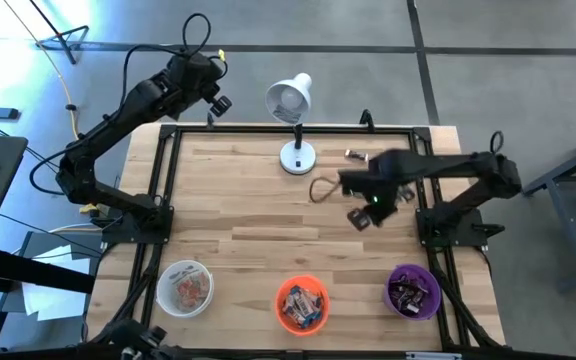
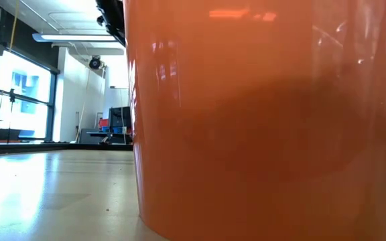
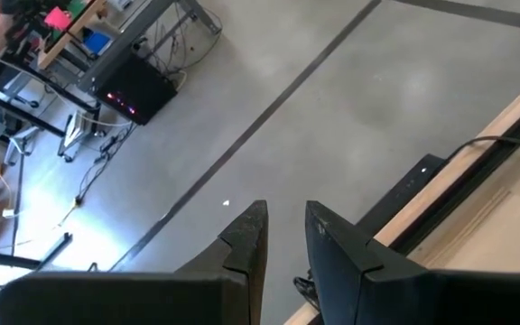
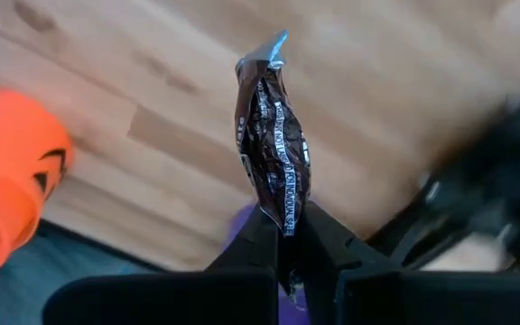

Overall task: Organize candy in baskets
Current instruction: Put the brown chocolate bar into the purple bucket

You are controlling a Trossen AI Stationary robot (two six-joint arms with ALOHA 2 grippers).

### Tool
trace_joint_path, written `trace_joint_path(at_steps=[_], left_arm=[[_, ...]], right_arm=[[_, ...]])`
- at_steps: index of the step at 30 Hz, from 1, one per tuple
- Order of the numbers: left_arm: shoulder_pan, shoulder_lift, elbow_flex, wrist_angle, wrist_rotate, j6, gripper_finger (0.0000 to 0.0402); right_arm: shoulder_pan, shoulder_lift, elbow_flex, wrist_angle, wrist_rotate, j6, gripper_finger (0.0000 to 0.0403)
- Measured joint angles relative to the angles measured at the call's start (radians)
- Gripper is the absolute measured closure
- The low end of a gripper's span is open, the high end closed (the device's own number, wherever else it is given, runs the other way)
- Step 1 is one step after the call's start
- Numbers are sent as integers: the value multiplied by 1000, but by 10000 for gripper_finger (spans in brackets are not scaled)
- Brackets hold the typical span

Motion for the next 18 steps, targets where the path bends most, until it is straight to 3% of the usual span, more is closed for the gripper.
trace_joint_path(at_steps=[6,18], left_arm=[[33,0,0,0,0,0,337],[98,0,0,-8,0,0,337]], right_arm=[[268,-30,0,19,-33,449,397],[768,-27,0,130,-47,1135,393]])
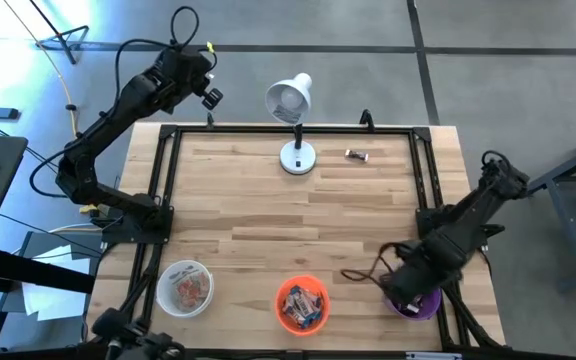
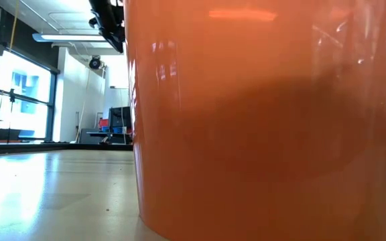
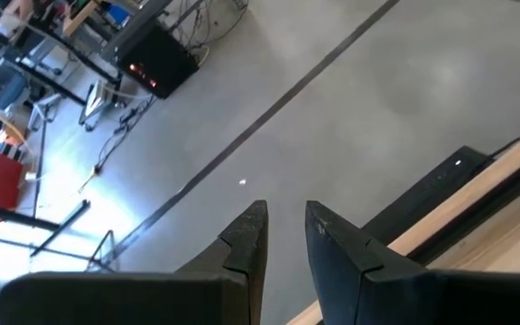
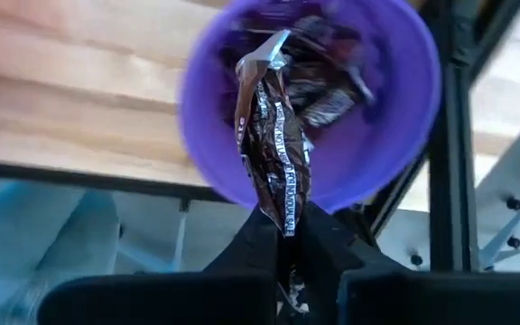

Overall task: Organize candy in baskets
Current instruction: Put the brown chocolate bar into the purple bucket

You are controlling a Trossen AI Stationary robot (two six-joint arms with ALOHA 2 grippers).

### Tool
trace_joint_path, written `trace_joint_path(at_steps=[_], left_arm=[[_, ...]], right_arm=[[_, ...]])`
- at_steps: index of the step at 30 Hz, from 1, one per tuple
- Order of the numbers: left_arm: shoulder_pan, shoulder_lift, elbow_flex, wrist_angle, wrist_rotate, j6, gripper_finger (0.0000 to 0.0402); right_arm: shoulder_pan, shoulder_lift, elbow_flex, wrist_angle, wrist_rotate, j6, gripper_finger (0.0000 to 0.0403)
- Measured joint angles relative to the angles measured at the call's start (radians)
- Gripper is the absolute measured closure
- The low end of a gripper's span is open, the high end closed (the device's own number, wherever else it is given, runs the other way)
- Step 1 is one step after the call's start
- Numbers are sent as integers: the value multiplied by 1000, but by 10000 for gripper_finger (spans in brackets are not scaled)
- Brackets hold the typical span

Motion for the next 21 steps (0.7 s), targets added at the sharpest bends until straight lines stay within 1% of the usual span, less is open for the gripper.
trace_joint_path(at_steps=[3,6,7,10,13,15,17,19,21], left_arm=[[16,0,0,-23,0,-6,337],[30,0,0,-51,8,-10,337],[33,0,0,-61,18,-10,337],[42,0,0,-97,46,-10,337],[46,0,0,-127,53,-21,337],[46,0,0,-135,53,-34,337],[46,0,0,-135,53,-37,337],[46,0,0,-133,56,-39,337],[45,0,0,-130,57,-55,337]], right_arm=[[71,0,0,-40,29,79,375],[117,0,0,-63,104,107,338],[125,0,0,-62,120,103,322],[137,0,0,-57,124,67,275],[137,0,0,-65,125,20,240],[126,0,0,-89,133,0,227],[100,0,0,-122,163,0,223],[65,0,0,-157,233,-14,224],[23,-1,-3,-162,334,-106,224]])
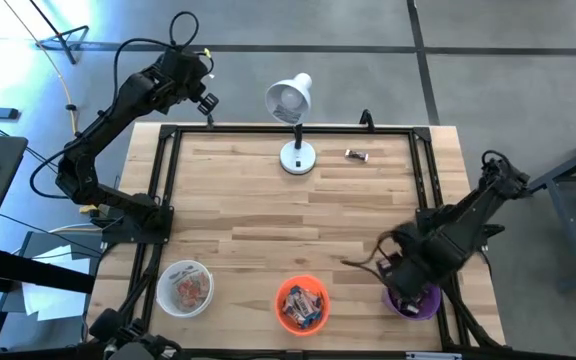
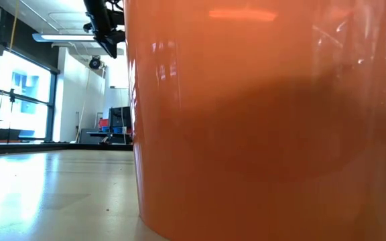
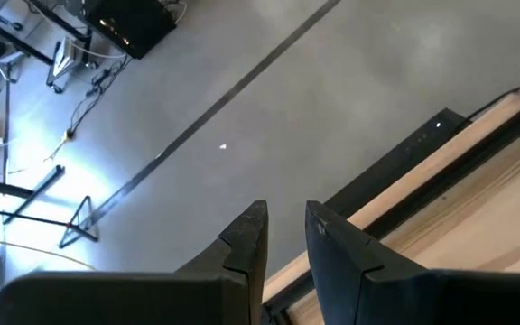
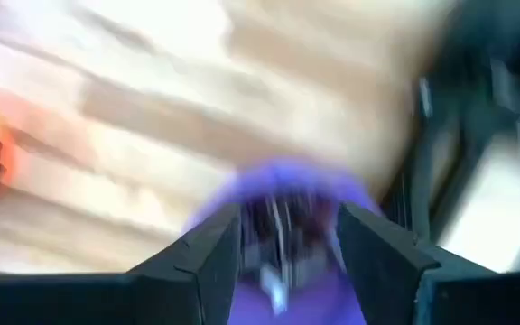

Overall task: Organize candy in baskets
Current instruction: Put the brown chocolate bar into the purple bucket

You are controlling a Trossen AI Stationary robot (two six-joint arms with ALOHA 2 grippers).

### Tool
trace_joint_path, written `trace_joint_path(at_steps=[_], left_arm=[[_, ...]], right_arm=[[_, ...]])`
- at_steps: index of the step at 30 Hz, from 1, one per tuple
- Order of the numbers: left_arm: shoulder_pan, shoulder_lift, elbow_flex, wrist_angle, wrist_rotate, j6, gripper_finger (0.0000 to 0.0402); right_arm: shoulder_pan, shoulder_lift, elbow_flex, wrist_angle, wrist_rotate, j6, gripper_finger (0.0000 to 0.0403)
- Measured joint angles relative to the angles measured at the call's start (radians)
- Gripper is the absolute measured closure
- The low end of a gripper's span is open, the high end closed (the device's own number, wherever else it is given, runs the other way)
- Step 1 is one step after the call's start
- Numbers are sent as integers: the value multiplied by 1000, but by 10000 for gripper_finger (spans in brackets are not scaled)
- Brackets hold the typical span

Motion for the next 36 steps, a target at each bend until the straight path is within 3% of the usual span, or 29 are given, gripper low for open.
trace_joint_path(at_steps=[6,14,18,25,31,36], left_arm=[[0,0,0,2,0,-62,337],[0,0,0,2,0,-68,337],[0,0,0,1,0,-52,337],[0,0,0,1,0,-32,337],[0,0,0,1,0,-4,337],[0,0,0,1,0,-7,337]], right_arm=[[-207,0,-34,1,253,-464,224],[-586,-1,-96,10,295,-1045,224],[-769,-2,-119,99,301,-1312,224],[-1093,-2,-190,485,212,-1729,224],[-1324,-2,-247,612,135,-1879,224],[-1457,9,-314,682,-76,-1959,224]])
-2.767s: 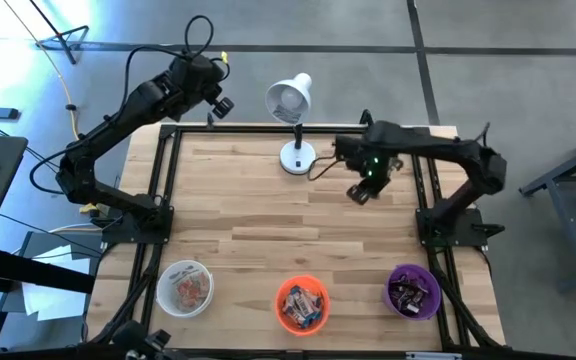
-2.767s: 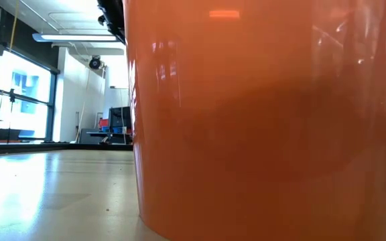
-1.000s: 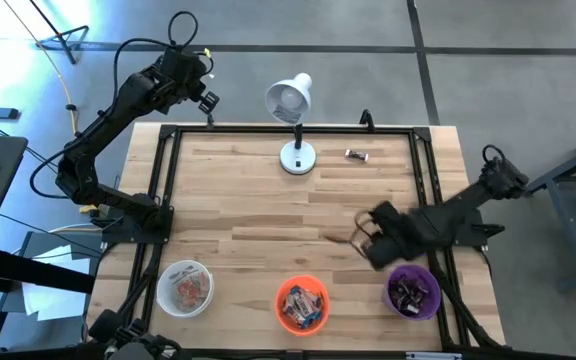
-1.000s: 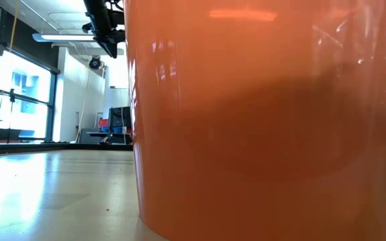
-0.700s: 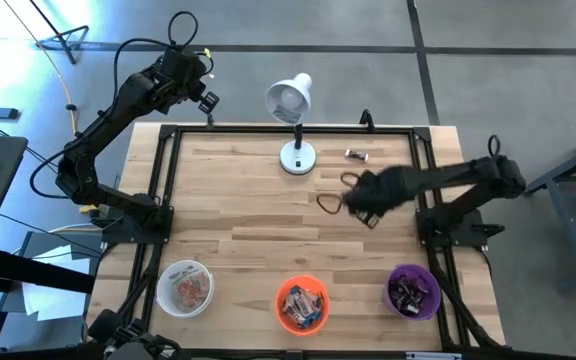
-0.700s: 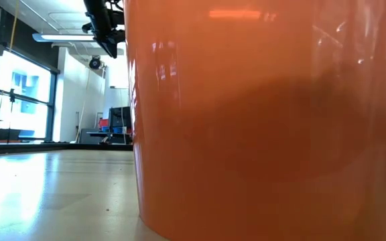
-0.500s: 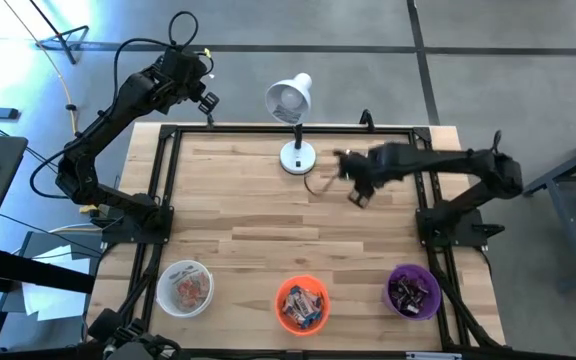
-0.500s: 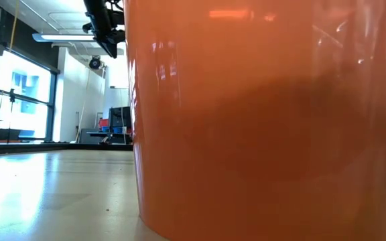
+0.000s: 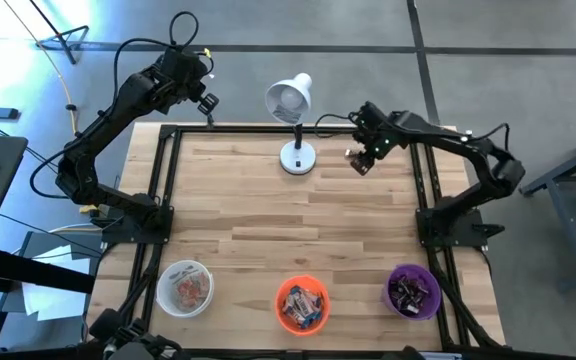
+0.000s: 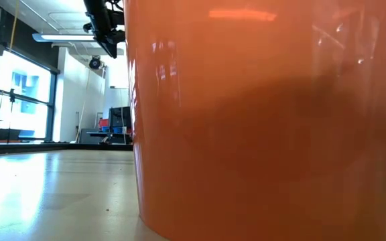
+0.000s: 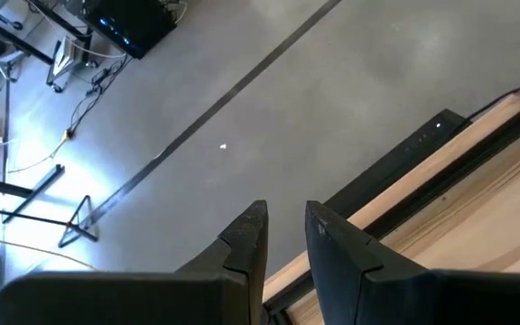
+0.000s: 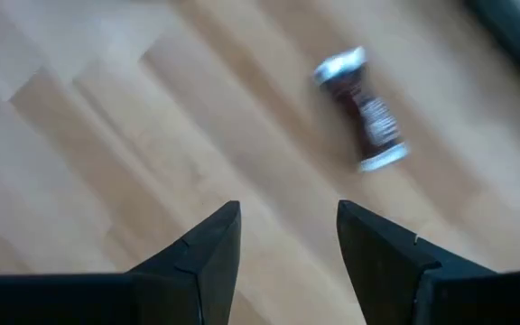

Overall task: Organize candy in baskets
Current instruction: Put the brown chocolate bar into the purple bucket

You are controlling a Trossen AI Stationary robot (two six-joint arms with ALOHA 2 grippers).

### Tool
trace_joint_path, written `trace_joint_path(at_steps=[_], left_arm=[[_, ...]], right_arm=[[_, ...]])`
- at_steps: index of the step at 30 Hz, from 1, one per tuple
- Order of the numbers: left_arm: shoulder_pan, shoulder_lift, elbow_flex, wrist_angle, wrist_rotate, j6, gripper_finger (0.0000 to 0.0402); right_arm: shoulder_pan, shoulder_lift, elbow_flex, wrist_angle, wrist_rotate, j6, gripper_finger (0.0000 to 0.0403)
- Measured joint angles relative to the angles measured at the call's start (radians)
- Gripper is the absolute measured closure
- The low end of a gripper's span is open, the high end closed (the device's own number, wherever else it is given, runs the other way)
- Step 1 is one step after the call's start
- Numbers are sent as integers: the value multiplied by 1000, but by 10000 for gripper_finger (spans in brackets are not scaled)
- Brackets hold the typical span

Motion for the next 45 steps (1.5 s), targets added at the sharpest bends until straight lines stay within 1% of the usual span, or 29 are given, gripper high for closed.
trace_joint_path(at_steps=[2,3,5,8,10,14,17,20,23,26,30,36,39,42,45], left_arm=[[0,0,0,0,0,-3,337],[0,0,0,0,0,-13,337],[0,0,0,0,0,-38,337],[0,0,0,0,0,-74,337],[0,0,0,0,0,-79,337],[0,0,0,0,0,-83,337],[0,0,0,0,0,-104,337],[0,0,0,0,0,-106,337],[0,0,0,0,0,-106,337],[0,0,0,0,0,-106,337],[0,0,0,0,0,-106,337],[0,0,0,0,0,-106,337],[0,0,0,0,1,-105,337],[0,0,0,0,1,-106,337],[0,0,0,0,2,-106,337]], right_arm=[[-31,16,-41,23,-69,-41,224],[-41,27,-65,40,-77,-75,224],[-55,48,-103,83,-35,-140,224],[-58,75,-136,176,100,-218,224],[-58,87,-143,229,153,-286,224],[-58,99,-154,347,153,-421,224],[-60,114,-156,395,111,-470,224],[-70,146,-156,407,61,-474,224],[-79,192,-156,420,52,-473,224],[-82,242,-156,489,74,-469,224],[-81,291,-156,581,137,-461,224],[-84,335,-149,569,126,-458,224],[-89,348,-148,545,88,-451,225],[-91,351,-148,537,58,-415,241],[-91,352,-148,529,42,-364,280]])
